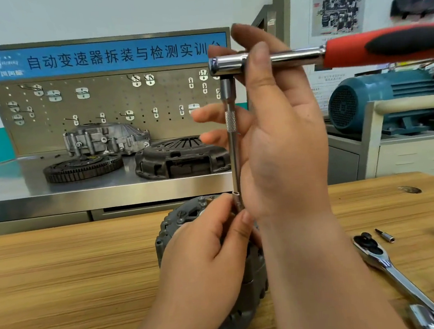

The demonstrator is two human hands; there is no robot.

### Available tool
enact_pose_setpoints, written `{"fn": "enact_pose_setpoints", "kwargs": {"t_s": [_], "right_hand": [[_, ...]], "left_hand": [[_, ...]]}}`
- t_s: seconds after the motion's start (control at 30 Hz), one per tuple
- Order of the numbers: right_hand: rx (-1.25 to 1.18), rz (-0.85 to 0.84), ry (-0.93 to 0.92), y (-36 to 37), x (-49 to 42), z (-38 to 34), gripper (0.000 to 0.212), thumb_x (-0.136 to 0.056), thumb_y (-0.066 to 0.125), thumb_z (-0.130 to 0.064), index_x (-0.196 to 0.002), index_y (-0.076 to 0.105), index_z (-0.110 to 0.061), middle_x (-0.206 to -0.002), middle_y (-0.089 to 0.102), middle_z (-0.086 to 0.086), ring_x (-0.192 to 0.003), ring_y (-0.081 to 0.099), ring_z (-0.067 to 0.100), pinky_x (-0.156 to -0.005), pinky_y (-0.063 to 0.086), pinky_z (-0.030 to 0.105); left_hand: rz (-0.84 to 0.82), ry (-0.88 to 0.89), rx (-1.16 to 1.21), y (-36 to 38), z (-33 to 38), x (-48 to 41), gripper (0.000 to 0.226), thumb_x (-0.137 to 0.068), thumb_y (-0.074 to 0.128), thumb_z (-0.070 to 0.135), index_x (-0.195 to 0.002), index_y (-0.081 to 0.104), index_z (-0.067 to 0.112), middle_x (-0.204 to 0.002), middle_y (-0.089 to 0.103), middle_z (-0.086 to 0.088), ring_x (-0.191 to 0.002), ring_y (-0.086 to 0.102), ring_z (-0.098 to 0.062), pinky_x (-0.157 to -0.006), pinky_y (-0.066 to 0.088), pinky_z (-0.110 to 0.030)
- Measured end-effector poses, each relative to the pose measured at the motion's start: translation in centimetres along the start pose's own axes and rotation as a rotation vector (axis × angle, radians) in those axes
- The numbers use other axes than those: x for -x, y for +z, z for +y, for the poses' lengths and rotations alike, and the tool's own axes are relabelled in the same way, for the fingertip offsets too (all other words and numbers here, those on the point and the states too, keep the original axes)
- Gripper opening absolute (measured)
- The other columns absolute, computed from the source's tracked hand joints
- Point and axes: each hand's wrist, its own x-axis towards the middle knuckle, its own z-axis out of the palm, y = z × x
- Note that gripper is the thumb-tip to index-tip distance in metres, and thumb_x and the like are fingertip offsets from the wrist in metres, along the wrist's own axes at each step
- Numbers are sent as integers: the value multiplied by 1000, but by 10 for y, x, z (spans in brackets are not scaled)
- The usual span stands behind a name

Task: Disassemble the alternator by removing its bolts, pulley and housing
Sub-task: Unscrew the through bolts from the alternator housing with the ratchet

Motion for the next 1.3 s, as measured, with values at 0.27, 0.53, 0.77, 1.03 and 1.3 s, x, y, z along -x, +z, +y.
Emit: {"fn": "enact_pose_setpoints", "kwargs": {"t_s": [0.27, 0.53, 0.77, 1.03, 1.3], "right_hand": [[-163, 30, 97, -5, -3, -3, 16, -102, 42, -23, -107, 57, -23, -122, 63, 11, -57, 63, 16, -46, 47, 21], [77, -9, -77, -1, -1, -1, 16, -100, 48, -15, -106, 60, -22, -113, 59, 7, -63, 63, 15, -48, 48, 20], [-91, 30, 75, -2, -1, 0, 19, -103, 41, -25, -114, 55, -17, -115, 62, 11, -54, 65, 16, -43, 48, 21], [111, -18, -109, -3, -1, -1, 17, -97, 52, -13, -109, 63, -20, -111, 61, 5, -65, 64, 15, -49, 49, 20], [-71, 19, 66, -3, -2, 0, 16, -102, 42, -25, -109, 55, -18, -114, 65, 11, -52, 65, 17, -43, 48, 21]], "left_hand": [[-28, -22, -44, -1, 1, -1, 28, -85, 39, 50, -93, 60, 34, -83, 70, 16, -80, 64, -9, -75, 52, -48], [-15, -31, 5, 0, 0, -1, 33, -84, 40, 53, -94, 61, 30, -83, 70, 13, -81, 65, -13, -75, 52, -52], [-22, 0, 3, -1, 1, 1, 34, -89, 39, 50, -103, 59, 27, -93, 70, 7, -93, 64, -18, -81, 51, -51], [-9, -6, -10, 2, 0, -1, 28, -86, 41, 50, -97, 60, 33, -88, 70, 26, -81, 65, -7, -76, 53, -49], [-7, 45, -12, 0, 1, 1, 40, -85, 37, 57, -98, 59, 26, -86, 69, 10, -86, 63, -19, -77, 50, -51]]}}
